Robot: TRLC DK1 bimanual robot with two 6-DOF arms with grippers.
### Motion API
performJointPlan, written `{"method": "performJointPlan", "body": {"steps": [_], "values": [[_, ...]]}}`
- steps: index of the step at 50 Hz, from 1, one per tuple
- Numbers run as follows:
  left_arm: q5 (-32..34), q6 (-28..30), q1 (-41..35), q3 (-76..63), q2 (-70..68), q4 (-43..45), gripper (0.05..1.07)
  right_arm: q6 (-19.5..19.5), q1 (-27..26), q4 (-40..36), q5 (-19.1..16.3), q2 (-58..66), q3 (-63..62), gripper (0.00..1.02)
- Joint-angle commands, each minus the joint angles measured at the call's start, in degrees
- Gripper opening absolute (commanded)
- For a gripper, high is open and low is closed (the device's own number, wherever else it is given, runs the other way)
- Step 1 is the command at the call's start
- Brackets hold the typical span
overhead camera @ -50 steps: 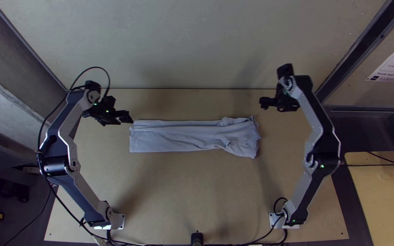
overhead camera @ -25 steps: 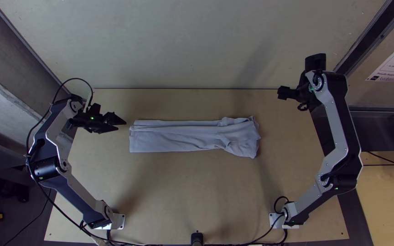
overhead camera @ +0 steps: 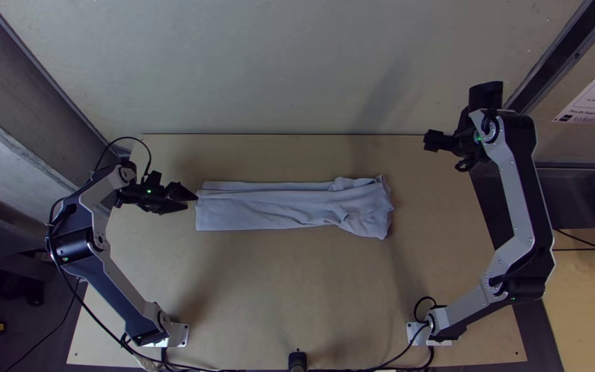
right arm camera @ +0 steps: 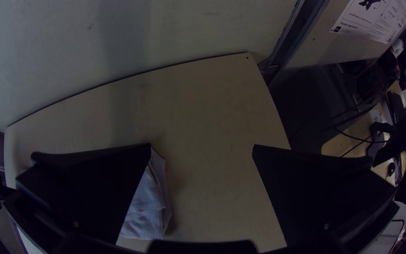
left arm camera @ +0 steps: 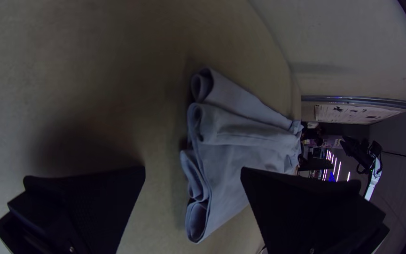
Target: Fold the t-shirt
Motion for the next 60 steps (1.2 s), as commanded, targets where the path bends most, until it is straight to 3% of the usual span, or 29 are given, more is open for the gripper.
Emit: {"method": "performJointPlan", "body": {"steps": [1,21,33,35,38,42,43,60], "values": [[-0.04,-2.71,-3.16,-3.70,0.78,2.82,1.03,1.13,0.04,-0.34,0.23,-1.69,-2.05,0.99],[-2.24,-16.33,-18.54,-4.93,0.60,13.46,1.03,3.24,1.88,-0.25,0.23,-2.57,-3.81,0.99],[-16.39,-21.61,-26.98,-4.22,-0.28,14.43,1.00,4.82,2.76,-0.25,0.23,-2.66,-5.04,0.99],[-18.06,-21.78,-27.94,-4.31,-0.54,14.34,0.92,5.08,3.11,-0.25,0.23,-2.66,-5.39,0.99],[-18.94,-22.40,-28.82,-4.31,-0.80,13.99,0.67,5.43,3.47,-0.25,0.23,-2.75,-6.00,0.99],[-19.55,-23.01,-29.44,-4.58,-1.33,14.34,0.12,6.05,3.90,-0.25,0.23,-2.84,-6.97,0.99],[-19.55,-23.10,-29.44,-4.58,-1.33,14.43,0.07,6.22,3.99,-0.25,0.23,-2.84,-7.15,0.99],[-25.61,-20.55,-23.72,-4.31,-4.93,10.82,0.08,7.02,5.14,3.35,0.23,-5.56,-12.51,0.99]]}}
